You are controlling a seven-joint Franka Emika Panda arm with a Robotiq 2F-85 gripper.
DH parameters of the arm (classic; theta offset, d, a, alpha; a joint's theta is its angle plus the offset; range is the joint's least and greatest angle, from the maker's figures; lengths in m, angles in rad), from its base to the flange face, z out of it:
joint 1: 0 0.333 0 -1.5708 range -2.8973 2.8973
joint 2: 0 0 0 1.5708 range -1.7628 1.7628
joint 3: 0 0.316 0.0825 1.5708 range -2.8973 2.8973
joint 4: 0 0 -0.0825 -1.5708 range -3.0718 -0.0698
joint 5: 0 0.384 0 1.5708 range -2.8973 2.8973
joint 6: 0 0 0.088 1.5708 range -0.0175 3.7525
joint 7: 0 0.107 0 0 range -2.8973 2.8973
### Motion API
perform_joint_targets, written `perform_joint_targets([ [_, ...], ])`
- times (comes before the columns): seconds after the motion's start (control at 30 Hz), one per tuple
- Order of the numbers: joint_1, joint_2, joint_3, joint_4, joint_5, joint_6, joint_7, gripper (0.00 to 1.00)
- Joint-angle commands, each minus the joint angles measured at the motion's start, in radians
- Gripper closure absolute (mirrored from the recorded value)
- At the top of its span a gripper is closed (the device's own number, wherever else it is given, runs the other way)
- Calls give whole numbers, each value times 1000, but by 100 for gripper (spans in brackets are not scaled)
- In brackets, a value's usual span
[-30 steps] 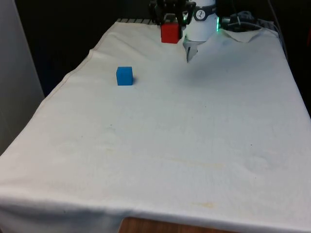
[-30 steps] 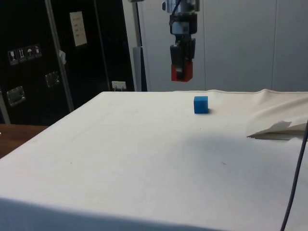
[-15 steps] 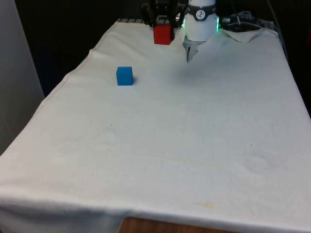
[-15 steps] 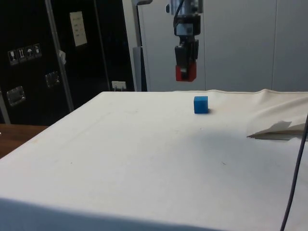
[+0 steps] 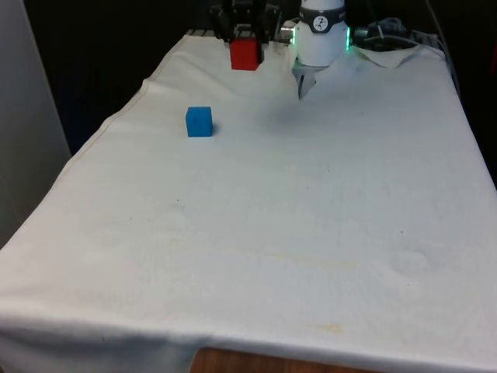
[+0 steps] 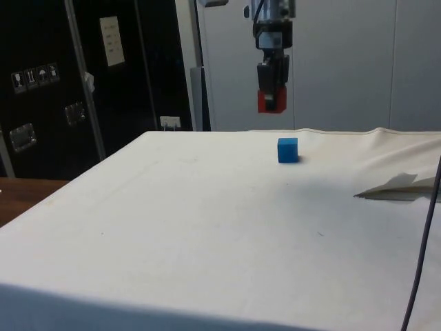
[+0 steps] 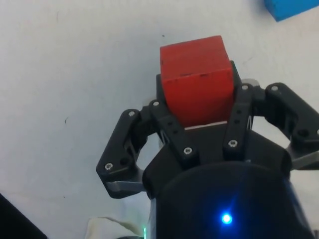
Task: Stack the two cubes.
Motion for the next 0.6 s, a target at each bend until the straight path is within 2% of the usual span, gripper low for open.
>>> perform_joint_targets([
  [0.0, -1, 4, -11, 4, 7, -3, -20, 100],
  [0.13, 2, 16, -40, 7, 16, 3, -56, 100],
  [0.23, 4, 27, -50, 6, 23, 10, -74, 100],
  [0.27, -1, 21, -46, 6, 7, 5, -60, 100],
  [0.3, 4, 31, -51, 6, 25, 13, -80, 100],
  [0.57, 2, 64, -52, 4, 51, 37, -118, 100],
])
